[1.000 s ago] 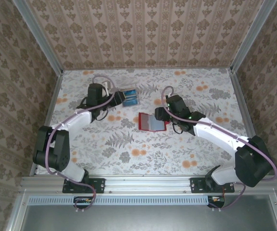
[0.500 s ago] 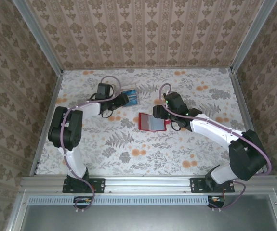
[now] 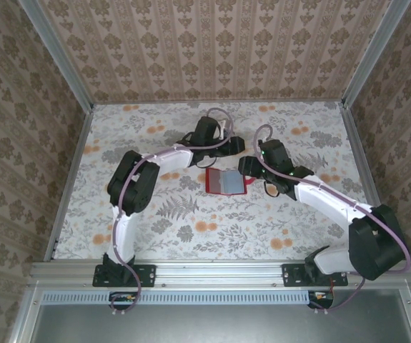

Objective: Put the credit cards into the card holder
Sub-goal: Rotate the storage box at the top-center of the table.

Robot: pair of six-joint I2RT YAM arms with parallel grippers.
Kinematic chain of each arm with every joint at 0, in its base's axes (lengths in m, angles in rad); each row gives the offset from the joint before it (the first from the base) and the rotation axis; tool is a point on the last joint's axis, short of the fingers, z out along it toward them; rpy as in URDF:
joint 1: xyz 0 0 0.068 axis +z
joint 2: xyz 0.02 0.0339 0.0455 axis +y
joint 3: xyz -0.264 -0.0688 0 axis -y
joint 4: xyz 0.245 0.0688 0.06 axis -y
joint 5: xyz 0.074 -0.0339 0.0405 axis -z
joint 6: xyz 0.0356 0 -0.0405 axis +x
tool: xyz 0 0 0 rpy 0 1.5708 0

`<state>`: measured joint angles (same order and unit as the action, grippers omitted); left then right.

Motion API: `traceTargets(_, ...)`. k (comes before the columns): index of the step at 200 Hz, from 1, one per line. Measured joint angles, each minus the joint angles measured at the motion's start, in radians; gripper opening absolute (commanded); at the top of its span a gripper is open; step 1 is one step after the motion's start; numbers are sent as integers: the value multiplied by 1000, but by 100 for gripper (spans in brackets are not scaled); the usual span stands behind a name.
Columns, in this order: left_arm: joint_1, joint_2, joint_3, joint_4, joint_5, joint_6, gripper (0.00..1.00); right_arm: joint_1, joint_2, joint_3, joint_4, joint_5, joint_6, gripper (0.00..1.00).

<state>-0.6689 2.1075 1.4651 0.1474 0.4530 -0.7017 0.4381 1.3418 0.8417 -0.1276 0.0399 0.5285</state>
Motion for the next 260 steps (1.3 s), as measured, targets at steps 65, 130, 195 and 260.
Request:
traceTargets(65,144,-218,-49,-186,-171,158,52,-26,-156,-91,11,-1,31,73)
traceTargets(130,269,-58,140,-340,-211,280,53,-26,-409,-130,-35,-4,49,67)
traceTargets(195,285,110,258,-414,-164,365,45,-26,-479,-72,-169,-3,6,67)
traceTargets(260,289,140,330,-450,-141,436,5,-26,-497,-44,-179,-6,3,66)
